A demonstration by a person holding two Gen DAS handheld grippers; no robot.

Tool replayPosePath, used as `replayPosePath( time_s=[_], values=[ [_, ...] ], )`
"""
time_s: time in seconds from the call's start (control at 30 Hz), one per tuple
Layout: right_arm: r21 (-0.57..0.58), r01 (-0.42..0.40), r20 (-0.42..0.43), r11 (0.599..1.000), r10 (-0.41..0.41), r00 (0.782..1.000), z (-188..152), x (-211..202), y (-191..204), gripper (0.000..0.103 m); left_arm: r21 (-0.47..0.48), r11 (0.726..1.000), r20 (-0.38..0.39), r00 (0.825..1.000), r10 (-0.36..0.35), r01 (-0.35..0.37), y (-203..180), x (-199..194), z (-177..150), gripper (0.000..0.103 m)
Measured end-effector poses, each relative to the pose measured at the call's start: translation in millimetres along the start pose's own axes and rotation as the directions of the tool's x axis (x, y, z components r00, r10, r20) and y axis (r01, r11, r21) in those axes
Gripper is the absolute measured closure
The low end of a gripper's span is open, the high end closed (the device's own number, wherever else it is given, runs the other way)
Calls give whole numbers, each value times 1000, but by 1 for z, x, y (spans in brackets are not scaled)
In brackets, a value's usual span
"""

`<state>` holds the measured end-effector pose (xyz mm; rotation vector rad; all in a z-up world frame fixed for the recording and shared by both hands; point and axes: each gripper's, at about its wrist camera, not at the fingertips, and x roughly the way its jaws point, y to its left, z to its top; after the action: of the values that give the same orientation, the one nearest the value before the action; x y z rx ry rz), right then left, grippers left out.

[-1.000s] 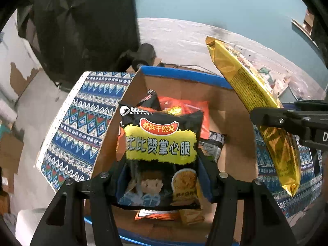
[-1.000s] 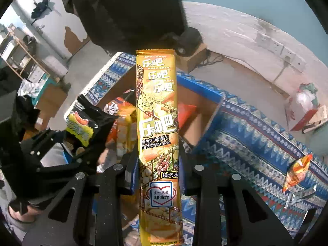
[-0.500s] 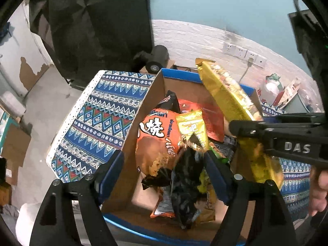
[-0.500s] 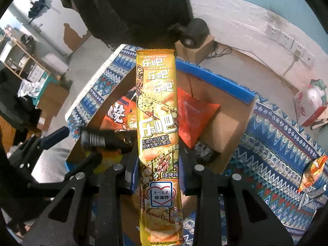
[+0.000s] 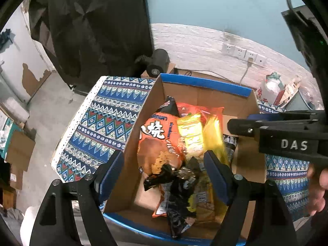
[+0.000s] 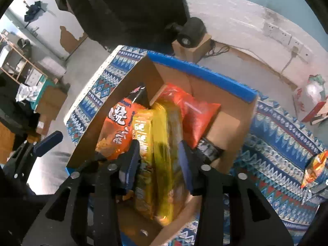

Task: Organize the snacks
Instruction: 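Release the black bag from the left gripper while the right lowers the yellow bar, then move both grippers away from the box toward the remaining snacks on the cloth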

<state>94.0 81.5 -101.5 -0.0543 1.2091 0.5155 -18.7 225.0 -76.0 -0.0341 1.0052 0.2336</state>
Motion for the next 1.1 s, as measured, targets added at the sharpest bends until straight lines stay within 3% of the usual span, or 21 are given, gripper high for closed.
replayPosePath(
  time_s=[0.2,0.4,1.1],
  values=[
    [-3,68,26,998,-68,997,-9,-23,-15,39,38,999,13,1000,-15,14,-20,-5,1,22],
    [26,118,50,993,-119,992,-26,-47,-41,32,88,995,11,999,-40,39,-49,-8,0,22],
    [136,265,56,955,-275,960,-92,-110,-140,31,306,947,2,994,-105,99,-162,-20,-13,17]
  ],
)
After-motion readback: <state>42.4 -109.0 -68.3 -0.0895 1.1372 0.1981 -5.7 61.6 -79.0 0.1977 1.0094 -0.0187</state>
